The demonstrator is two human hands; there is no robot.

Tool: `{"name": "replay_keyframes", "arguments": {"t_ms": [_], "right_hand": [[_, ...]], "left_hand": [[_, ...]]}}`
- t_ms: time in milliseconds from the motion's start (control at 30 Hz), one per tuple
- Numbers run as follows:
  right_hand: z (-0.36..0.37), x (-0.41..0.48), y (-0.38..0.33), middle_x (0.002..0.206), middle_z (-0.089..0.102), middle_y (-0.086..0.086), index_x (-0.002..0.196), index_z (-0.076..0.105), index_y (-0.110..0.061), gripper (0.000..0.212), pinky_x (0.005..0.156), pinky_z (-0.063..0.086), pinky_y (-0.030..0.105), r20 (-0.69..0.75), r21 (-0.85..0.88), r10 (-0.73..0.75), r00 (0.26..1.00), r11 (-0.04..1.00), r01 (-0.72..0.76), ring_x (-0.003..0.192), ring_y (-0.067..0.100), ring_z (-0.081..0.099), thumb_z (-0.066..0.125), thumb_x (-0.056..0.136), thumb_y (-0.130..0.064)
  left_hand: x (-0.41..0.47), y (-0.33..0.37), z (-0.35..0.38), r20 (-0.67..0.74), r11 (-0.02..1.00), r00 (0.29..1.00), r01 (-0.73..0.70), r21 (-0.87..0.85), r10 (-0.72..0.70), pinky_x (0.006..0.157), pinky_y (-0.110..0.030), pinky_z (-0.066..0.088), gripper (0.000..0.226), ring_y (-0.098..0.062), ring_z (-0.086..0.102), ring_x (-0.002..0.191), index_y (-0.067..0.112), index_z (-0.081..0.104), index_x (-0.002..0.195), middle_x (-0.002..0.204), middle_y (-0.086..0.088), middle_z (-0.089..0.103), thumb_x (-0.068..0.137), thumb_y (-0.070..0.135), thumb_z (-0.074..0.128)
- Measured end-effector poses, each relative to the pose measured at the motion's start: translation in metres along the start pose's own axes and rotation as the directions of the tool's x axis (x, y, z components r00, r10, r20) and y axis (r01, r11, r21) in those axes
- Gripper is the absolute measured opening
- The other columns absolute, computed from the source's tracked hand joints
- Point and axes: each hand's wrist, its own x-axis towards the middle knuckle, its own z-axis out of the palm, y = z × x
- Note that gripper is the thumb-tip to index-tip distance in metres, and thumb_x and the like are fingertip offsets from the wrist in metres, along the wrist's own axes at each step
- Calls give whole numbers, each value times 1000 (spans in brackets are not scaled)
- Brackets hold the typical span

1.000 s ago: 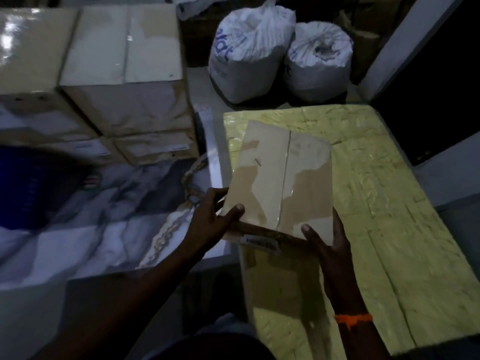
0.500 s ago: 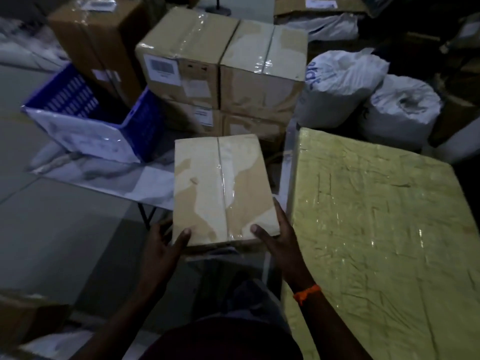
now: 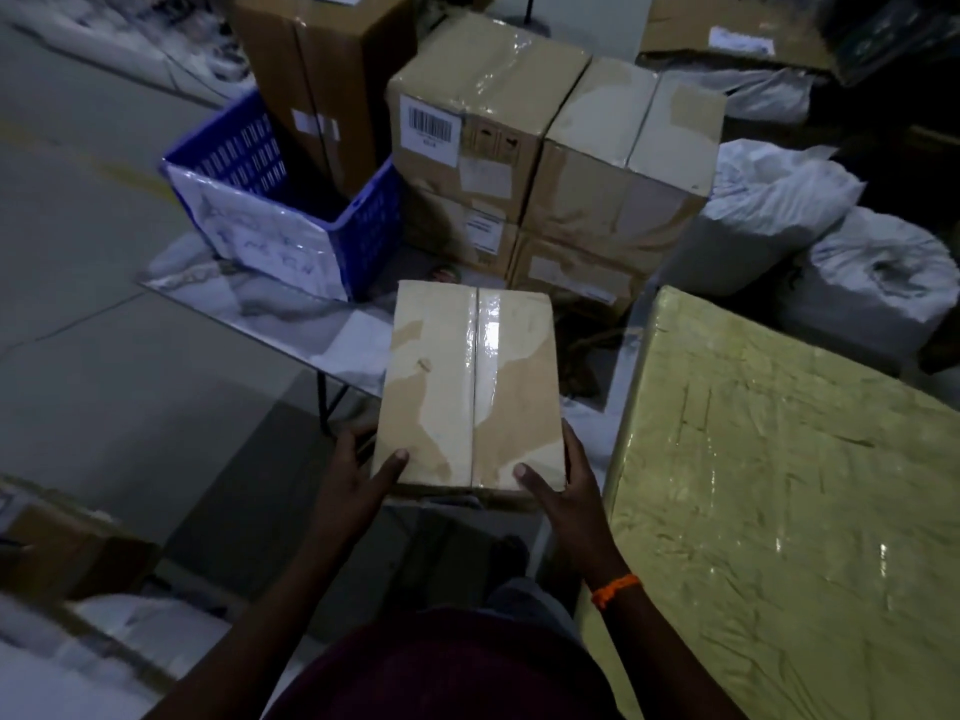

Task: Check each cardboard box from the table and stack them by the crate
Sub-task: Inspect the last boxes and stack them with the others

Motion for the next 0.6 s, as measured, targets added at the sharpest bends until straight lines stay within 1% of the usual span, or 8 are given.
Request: {"name": "replay_keyframes", "arguments": {"t_ms": [67,133,200,267,300,367,500,600], "right_hand": [[-3,6,-1,142,58,-18,152,42,-34,73,105,50,27,-11,-6,5,1000,1000,-5,128,-3,56,79,90,-31],[-6,18,-4,138,61,-13,150,46,-27,69,95,53,17,-45,-7,16,999,1000,-16,124,-1,58,79,89,-29],[-9,38,-10,139,60,-3,149,47,-19,70,84,50,7,-94,-13,17,995,1000,-18,126,9,59,81,88,-26],[-11,61,-19,139,58,-4,149,48,-16,73,82,46,4,-133,-54,-4,991,999,-3,126,11,56,82,86,-29],[-11,73,-25,138,56,-6,150,48,-16,74,88,45,7,-136,-72,-9,991,997,-1,126,10,54,82,86,-31],[-10,95,-36,136,55,-7,149,47,-16,74,96,47,23,-106,-56,22,994,998,-28,125,11,54,82,87,-32],[-2,128,-47,124,70,6,138,59,-12,58,93,58,40,-50,-30,56,997,998,-57,115,25,67,83,86,-20],[6,131,-49,127,70,3,137,60,-15,67,100,55,47,-88,7,83,993,997,-83,117,21,66,87,80,-38]], "left_hand": [[4,2,2,-3,1000,1000,21,9,-21,94,-32,53,51,-16,59,125,20,52,133,135,-2,61,88,30,74],[13,4,4,-25,998,998,50,25,-49,90,-30,53,59,-19,58,127,16,51,139,138,-5,60,87,33,74],[27,12,6,-47,996,997,63,68,-60,92,-34,53,66,-23,55,130,14,46,146,143,-9,56,90,31,75],[45,28,9,-43,989,999,33,141,-27,98,-41,51,72,-24,53,132,15,39,151,149,-9,51,91,35,74],[55,38,12,-36,982,999,3,189,4,99,-40,48,73,-23,51,131,16,38,153,151,-8,49,92,37,73],[73,58,19,-21,964,999,-20,264,27,97,-39,42,69,-25,50,131,15,36,154,150,-9,48,96,34,69],[105,81,24,36,943,999,-6,333,-6,107,-47,41,71,-34,49,135,14,38,152,150,-13,50,95,43,68],[115,84,21,50,947,998,12,322,-30,107,-49,45,74,-34,53,133,16,45,149,146,-12,54,90,53,69]]}}
